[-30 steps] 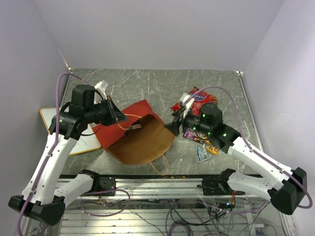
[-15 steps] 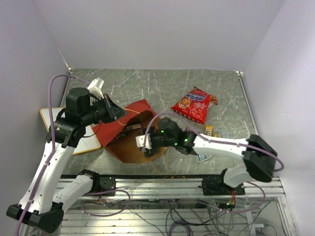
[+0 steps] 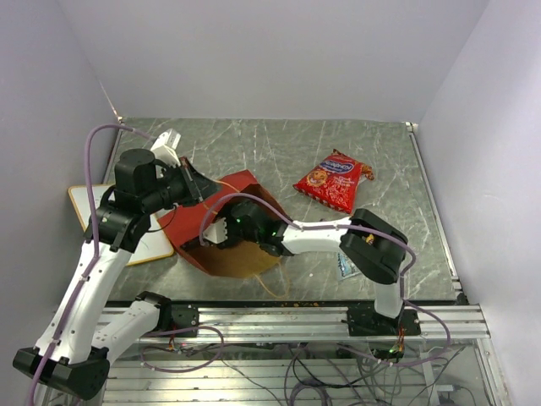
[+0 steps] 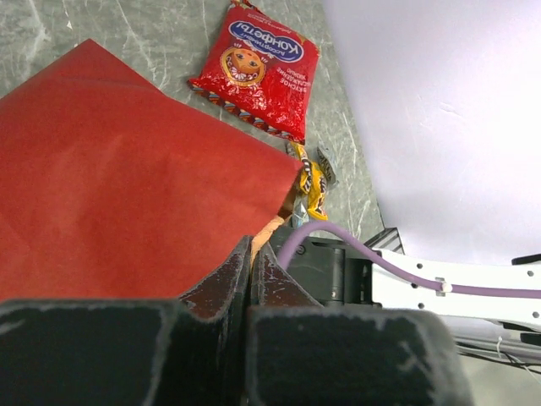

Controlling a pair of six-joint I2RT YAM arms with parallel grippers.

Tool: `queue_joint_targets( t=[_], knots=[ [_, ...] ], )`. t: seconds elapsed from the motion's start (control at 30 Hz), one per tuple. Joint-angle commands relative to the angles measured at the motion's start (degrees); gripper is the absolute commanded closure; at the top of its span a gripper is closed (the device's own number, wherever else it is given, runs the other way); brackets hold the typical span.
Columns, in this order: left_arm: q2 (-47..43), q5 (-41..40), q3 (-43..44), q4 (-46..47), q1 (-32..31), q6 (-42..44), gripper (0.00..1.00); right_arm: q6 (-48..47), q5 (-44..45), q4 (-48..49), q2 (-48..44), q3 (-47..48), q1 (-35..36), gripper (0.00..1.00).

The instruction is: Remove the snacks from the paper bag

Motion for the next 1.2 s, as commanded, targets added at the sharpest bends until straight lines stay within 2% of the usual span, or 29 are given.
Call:
queue_joint_targets(
  t=[0.0,0.33,0.5,0.83,1.03,1.17],
  knots=[
    [0.0,1.9,2.63,1.04,0.09,1.8,0.93,-1.08,3.76,2.18,3.94,2.67,-0.55,0.36],
    [0.96,2.8,4.03,0.19,0.09,2.11,0.93,-3.9,4.47,3.45,9.41,3.82,-1.69,0.35],
    [1.46,-1.14,5.82,-2.05,0.09,1.83,0.93,-6.26,2.92,6.74,8.58,1.05,-1.91,0.35],
    [3.09,4.0,5.79,2.35,0.09,0.82,0.93,-6.8,5.49,5.88,13.47,5.73,-2.67,0.34],
    [2.07,4.67,4.84,2.43,0.09,-0.64,0.93,-5.37,6.42,5.63,16.44,8.66,-2.81,0.4],
    [1.13,4.48,4.11,2.32,0.09,-1.85,0.93,-5.63,6.66,6.37,17.59,9.94,-2.81,0.54]
  ],
)
